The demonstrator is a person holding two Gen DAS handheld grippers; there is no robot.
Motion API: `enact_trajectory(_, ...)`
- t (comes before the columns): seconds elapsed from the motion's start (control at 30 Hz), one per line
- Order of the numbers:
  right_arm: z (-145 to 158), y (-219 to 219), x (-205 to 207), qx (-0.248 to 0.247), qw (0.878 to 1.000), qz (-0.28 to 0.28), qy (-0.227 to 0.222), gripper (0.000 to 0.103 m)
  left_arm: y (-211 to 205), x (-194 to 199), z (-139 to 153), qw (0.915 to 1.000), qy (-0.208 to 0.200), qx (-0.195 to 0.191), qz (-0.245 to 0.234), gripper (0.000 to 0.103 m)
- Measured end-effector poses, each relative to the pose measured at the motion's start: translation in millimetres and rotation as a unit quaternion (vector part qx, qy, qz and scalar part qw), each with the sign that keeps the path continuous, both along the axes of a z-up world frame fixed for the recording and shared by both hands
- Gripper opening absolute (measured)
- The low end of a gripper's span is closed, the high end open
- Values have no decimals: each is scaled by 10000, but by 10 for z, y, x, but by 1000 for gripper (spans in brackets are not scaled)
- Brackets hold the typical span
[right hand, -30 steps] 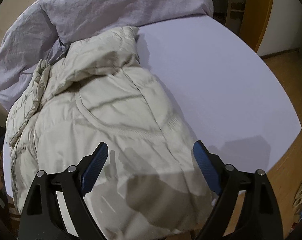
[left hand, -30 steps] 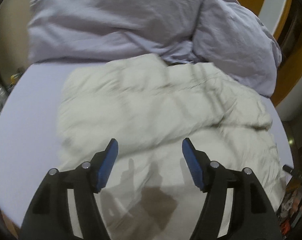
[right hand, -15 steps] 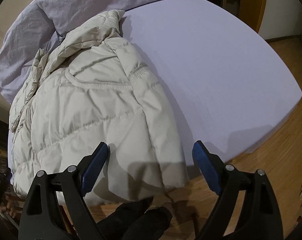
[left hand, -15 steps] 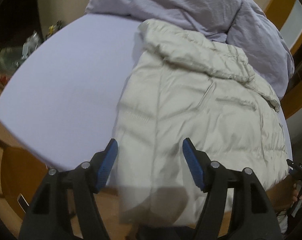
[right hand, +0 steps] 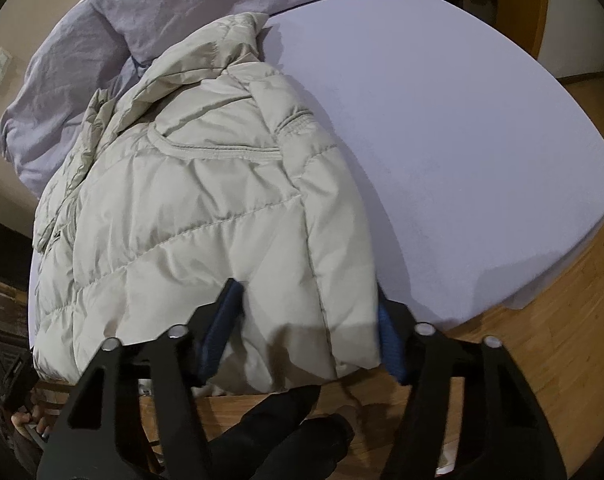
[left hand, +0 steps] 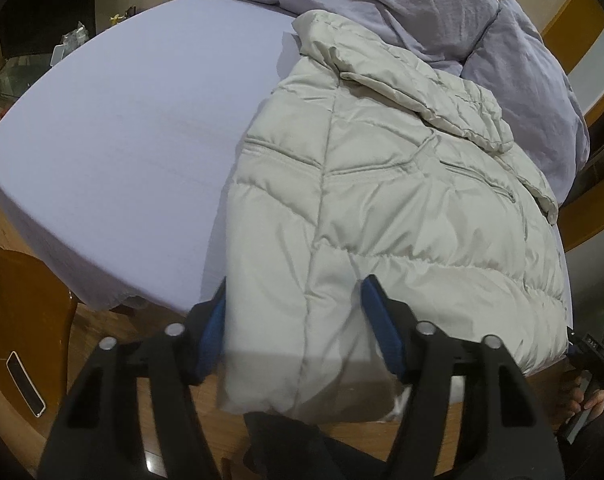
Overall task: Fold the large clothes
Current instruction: 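Grasp the jacket hem with both grippers and lift it toward the collar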
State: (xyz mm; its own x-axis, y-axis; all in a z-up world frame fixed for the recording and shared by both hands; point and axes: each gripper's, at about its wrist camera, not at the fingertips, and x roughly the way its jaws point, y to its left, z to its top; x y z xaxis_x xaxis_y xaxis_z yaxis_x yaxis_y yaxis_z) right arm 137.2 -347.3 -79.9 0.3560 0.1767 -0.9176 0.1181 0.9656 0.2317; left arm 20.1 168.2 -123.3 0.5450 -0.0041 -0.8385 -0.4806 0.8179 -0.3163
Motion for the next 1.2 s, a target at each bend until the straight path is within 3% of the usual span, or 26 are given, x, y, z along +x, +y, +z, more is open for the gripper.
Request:
enact_trajectory(0.2, 11, -34, -26, 347, 9993, 89, -93, 20, -48, -52, 27, 9999, -118, -102, -6, 31)
enact_trajectory(0.27, 51, -25, -30, 375, 9991, 89, -174, 16, -78, -62, 68, 9998, -176, -46, -27, 20)
enact_trajectory(0.37, 150, -47, -29, 457, 9984, 51, -342, 13, -99, -63, 165, 9996, -264, 50, -26, 14)
enact_trajectory(0.77, 741, 110, 257, 476, 9921, 254, -1136, 12, -26, 145, 829, 9958, -833, 368, -21, 12)
enact_trajectory(1.2, 1151, 275, 876, 410, 9852, 362, -1623, 12, 163, 849, 1408, 9897, -1250, 699, -57, 12)
